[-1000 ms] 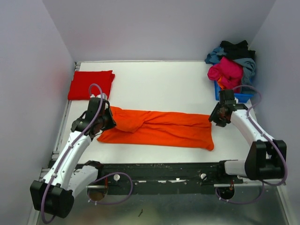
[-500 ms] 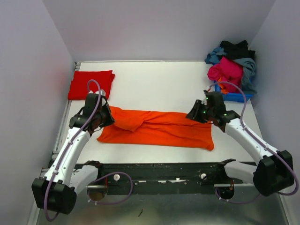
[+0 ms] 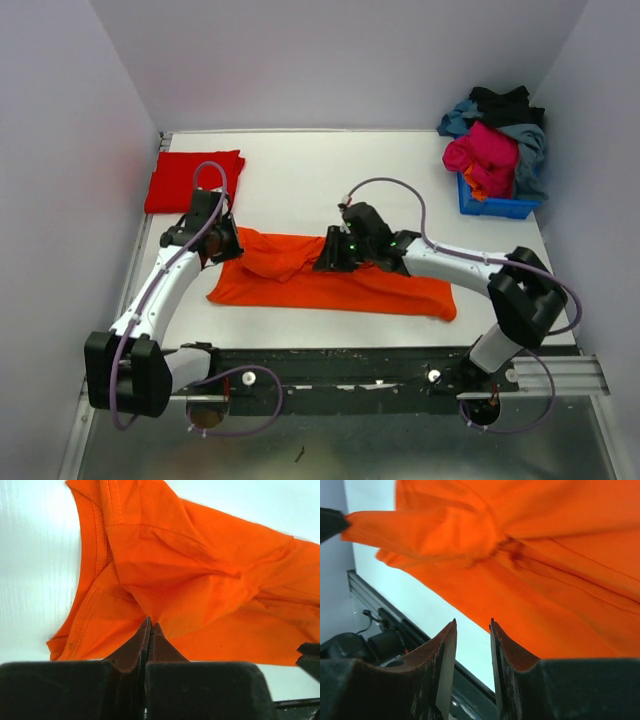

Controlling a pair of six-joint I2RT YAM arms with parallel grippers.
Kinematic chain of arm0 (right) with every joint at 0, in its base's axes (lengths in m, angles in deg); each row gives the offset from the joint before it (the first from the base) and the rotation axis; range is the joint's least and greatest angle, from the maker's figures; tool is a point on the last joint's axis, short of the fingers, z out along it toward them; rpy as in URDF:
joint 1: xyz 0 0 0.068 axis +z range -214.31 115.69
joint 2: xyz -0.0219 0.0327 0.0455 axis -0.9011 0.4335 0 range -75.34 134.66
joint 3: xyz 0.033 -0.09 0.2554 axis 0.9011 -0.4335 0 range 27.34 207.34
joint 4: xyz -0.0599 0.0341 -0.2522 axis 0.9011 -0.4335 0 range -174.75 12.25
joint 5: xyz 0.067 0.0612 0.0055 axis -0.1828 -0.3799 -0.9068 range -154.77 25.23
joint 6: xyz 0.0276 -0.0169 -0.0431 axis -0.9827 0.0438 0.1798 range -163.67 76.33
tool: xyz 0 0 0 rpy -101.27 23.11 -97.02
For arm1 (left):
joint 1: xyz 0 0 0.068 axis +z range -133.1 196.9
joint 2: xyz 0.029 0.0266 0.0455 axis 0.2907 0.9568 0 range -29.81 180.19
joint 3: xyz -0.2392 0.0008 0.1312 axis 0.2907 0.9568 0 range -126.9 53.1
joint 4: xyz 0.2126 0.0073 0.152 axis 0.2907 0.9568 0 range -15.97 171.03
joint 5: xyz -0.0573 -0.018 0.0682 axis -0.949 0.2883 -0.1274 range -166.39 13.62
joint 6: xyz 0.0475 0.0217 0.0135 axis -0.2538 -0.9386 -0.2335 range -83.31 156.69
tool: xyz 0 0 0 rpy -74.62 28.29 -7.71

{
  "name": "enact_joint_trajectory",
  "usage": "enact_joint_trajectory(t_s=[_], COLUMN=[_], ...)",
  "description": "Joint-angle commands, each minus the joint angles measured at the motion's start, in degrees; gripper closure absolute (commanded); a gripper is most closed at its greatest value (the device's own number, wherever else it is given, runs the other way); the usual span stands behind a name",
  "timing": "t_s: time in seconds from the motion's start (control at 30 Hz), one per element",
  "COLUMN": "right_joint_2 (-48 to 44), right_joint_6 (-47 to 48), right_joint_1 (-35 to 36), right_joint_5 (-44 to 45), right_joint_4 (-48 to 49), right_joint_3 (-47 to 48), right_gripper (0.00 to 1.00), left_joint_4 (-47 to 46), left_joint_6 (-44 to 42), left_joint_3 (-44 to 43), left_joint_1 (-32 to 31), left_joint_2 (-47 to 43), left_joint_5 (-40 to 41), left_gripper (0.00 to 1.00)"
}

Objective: Fold and stack the t-shirts
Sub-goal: Fold the other side of the tshirt into a rectangle

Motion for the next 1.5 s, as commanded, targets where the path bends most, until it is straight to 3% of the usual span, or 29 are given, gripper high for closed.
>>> enact_joint_trajectory(t_s=[0.0,0.13,0.6,1.3,1.4,1.47], right_joint_2=[6.65,12.62,22.83,32.33,32.68,31.46], right_joint_6=[-3.7,-5.02,0.51,-1.59,-1.77,-1.94], right_joint_1=[4.7,6.38,11.21,12.18,12.36,12.36], right_joint_5=[3.3,4.27,12.27,14.91,15.08,15.43], right_joint_4=[1.28,-0.92,-10.5,-14.29,-14.37,-14.46], right_joint_3=[8.94,13.78,25.12,33.12,33.21,32.17], right_gripper=[0.6,0.68,0.68,0.62,0.67,0.78], left_joint_4=[-4.58,-8.63,-21.02,-23.66,-23.4,-23.23], left_joint_6=[0.25,3.16,9.93,9.84,9.84,9.93], left_joint_3=[-1.23,0.8,6.16,9.5,9.59,9.67], left_joint_1=[0.75,1.19,1.2,1.02,0.93,0.84], left_joint_2=[3.32,4.64,8.68,7.46,7.28,6.67], left_joint_5=[4.72,3.77,7.11,6.76,6.67,6.67], left_gripper=[1.0,1.0,1.0,1.0,1.0,1.0])
